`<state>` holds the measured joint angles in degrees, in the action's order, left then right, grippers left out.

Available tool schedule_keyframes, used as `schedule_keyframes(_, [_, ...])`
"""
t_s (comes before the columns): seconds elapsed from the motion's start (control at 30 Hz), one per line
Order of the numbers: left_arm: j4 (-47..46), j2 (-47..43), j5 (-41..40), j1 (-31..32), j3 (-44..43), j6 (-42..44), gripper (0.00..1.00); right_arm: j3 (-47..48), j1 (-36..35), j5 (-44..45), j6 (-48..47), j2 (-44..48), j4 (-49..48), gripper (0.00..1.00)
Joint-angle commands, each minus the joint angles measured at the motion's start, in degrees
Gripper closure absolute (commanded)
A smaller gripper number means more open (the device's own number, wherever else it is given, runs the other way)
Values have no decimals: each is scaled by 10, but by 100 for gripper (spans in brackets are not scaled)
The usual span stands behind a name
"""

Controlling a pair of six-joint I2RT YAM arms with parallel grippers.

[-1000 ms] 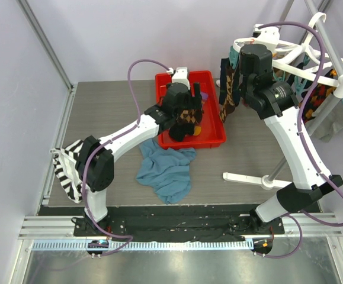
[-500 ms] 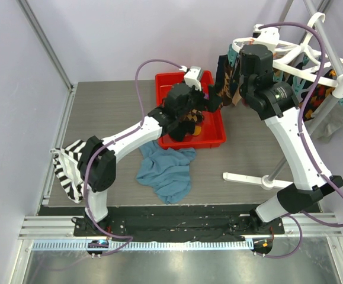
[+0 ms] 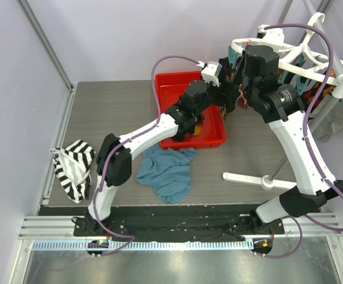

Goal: Remove the socks clipped to the hanger

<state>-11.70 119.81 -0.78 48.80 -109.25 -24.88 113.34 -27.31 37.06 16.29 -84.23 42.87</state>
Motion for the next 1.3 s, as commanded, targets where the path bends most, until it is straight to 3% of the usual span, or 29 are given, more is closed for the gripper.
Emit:
schedule_keyframes(0.0, [-3, 8, -58, -1, -36, 11, 46, -3, -1, -16, 13, 24, -26, 99])
schedule_keyframes(0.07, [-7, 3, -66, 0, -31, 12, 70, -6, -1, -19, 12, 27, -25, 99])
schedule_keyframes(0.1, [-6, -2, -70, 1, -19, 12, 89, -7, 0, -20, 12, 29, -26, 98])
schedule_keyframes(0.13, [-6, -17, -83, 2, -11, 11, 98, -11, -1, -20, 13, 32, -26, 96])
schedule_keyframes(0.17, [-12, -26, -88, 3, -1, 10, 100, -14, -1, -20, 15, 35, -24, 95])
schedule_keyframes(0.3, [-34, -62, -104, 11, 53, 17, 100, -13, -1, -30, 28, 48, -12, 77])
schedule_keyframes(0.5, [-21, -84, -101, 22, 55, 40, 100, 6, -1, -65, 50, 68, 30, 61])
schedule_keyframes(0.87, [-15, -96, -114, 28, 60, 43, 100, 94, -1, -159, 84, 69, 85, 46])
schedule_keyframes(1.27, [-19, -106, -136, 40, 64, 57, 100, 145, -1, -167, 91, 18, 57, 46])
